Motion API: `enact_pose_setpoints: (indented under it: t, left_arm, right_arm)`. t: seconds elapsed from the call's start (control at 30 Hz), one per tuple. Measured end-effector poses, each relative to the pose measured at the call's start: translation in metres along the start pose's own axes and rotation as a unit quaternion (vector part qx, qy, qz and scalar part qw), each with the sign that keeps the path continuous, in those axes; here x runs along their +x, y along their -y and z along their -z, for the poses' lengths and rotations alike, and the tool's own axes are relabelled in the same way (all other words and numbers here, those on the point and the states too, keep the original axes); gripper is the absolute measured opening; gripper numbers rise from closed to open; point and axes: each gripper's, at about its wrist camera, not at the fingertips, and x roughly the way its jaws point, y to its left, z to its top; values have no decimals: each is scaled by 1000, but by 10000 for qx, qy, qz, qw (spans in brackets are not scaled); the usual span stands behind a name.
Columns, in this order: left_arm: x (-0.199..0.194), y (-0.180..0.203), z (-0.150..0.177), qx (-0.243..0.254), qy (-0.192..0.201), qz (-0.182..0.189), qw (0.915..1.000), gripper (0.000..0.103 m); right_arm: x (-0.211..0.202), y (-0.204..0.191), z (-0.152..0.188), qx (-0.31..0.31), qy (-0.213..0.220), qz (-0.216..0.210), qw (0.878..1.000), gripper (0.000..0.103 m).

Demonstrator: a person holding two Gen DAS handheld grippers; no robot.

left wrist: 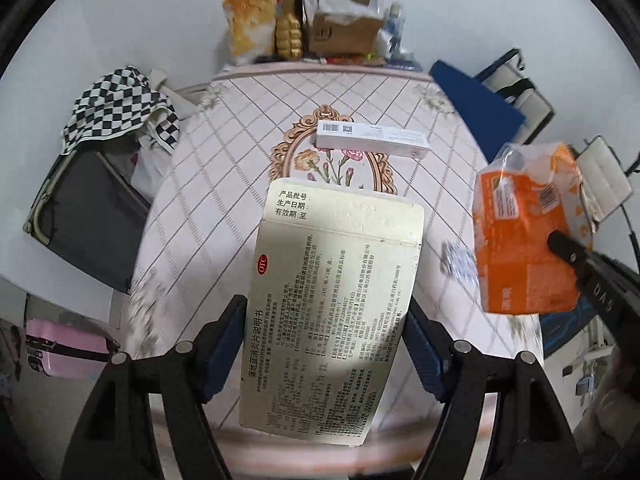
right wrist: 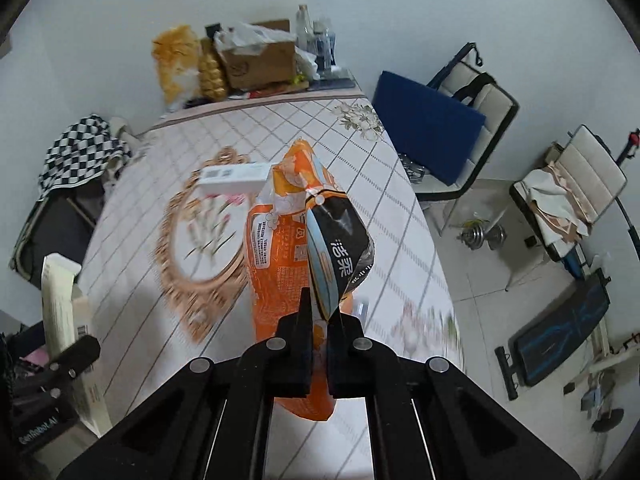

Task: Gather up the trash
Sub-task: 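Carry the leaflet and orange bag to the bin and open both tools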

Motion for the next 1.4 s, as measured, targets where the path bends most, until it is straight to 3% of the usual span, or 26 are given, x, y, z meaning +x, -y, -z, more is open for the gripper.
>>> enact_pose_setpoints:
  t: [0.3, 0.43, 0.57, 0.73, 0.93, 1.13, 1.2, 1.27, 1.33, 1.37, 1.4]
  left_arm:
    - [-61, -37, 98, 270, -49, 251, 9993, 73]
    - [-64, -42, 146, 257, -412, 384, 9981, 73]
    - [-39, -45, 193, 115, -907, 420, 9949, 73]
    - [39, -49, 256, -156, -1706, 341, 9846, 73]
    - [163, -57, 327, -563, -2378, 558, 9681, 73]
    - [308, -76, 380, -1122, -2893, 1024, 9451, 74]
    - [341, -80, 389, -1175, -2950, 1031, 9426, 75]
    - [364, -83, 395, -1193, -3025, 1028, 9401, 95]
    - [381, -85, 398, -1132, -3044, 972, 9408, 98]
    - [384, -85, 399, -1082, -3044, 941, 9417, 98]
    - [382, -85, 404, -1049, -3026, 902, 9430, 98]
  right_arm:
    - [-123, -29, 146, 366, 3, -144, 9992, 4]
    - [-148, -32, 214, 406, -378, -342, 9979, 4]
    - [-139, -26, 288, 539, -1062, -613, 9910, 4]
    - [-68, -15, 379, 791, -2155, -915, 9690, 4]
    - [63, -5, 492, 1339, -3150, -1259, 9311, 4]
    - [189, -13, 576, 1674, -3563, -1523, 9065, 4]
    - [229, -21, 600, 1660, -3634, -1612, 9024, 4]
    - [258, -28, 617, 1583, -3718, -1659, 8996, 5]
    - [287, -37, 631, 1471, -3841, -1789, 8938, 6]
    - [297, -41, 638, 1395, -3922, -1826, 8907, 10]
    - [307, -46, 645, 1357, -3999, -1909, 8861, 23]
